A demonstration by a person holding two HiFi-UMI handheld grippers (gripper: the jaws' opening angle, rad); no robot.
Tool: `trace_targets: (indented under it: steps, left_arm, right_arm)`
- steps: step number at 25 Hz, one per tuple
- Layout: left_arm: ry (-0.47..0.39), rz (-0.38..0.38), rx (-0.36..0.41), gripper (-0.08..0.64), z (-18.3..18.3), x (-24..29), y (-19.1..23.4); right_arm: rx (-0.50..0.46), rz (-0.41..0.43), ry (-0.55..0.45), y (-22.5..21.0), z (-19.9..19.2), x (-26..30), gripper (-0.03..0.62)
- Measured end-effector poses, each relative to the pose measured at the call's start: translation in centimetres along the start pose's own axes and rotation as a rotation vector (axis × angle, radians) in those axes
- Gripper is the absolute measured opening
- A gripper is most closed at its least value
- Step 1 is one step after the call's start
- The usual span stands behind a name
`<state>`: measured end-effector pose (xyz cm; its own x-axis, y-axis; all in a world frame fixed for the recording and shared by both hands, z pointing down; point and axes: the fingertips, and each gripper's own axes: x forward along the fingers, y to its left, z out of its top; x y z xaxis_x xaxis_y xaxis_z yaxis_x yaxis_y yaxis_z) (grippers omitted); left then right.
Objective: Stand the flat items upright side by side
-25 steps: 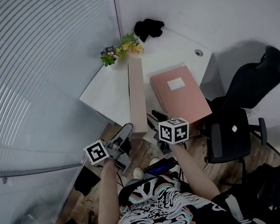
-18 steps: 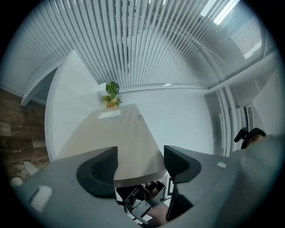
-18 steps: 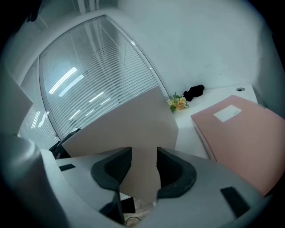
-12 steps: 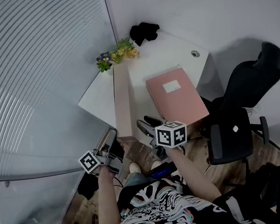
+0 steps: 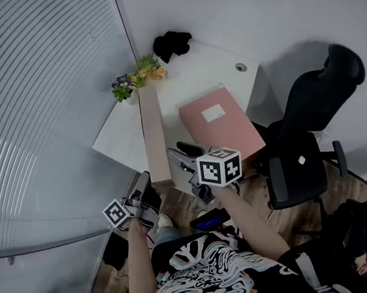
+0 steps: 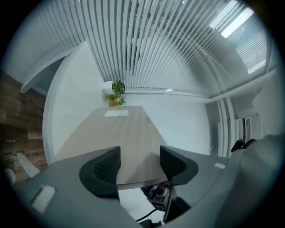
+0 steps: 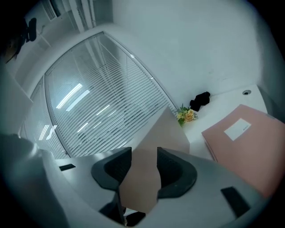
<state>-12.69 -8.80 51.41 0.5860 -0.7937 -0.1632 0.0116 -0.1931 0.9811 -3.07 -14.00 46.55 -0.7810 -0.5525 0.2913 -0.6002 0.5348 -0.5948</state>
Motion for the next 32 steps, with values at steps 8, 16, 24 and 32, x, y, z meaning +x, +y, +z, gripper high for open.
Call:
trace_targets:
  steps: [8,16,24,32]
  left_arm:
    - [0.276,0.03,0.075,0.284,0.2,1.8,1.8]
    - [0.431,-0.086,-0.018,0.284,0.2,3.2,2.4]
    - [0.622,-0.113,-0.024,0.262,-0.1,3.8,3.3]
    - [0.743,-0.153,-0.025,0.256,-0.7,4.4,3.9]
  right_arm:
    - [-0.003,-0.006,0.058,0.3,3.1,2.4,0.242]
    - [-0.117,-0.151,0.116,-1.3,7.3,5.6,0.258]
    - [-0.136,-0.238,0.186,-2.8,8.5,10.5,0.299]
    - [-0.182,-0.319,0.352,-4.1,8.9,13.3,0.341]
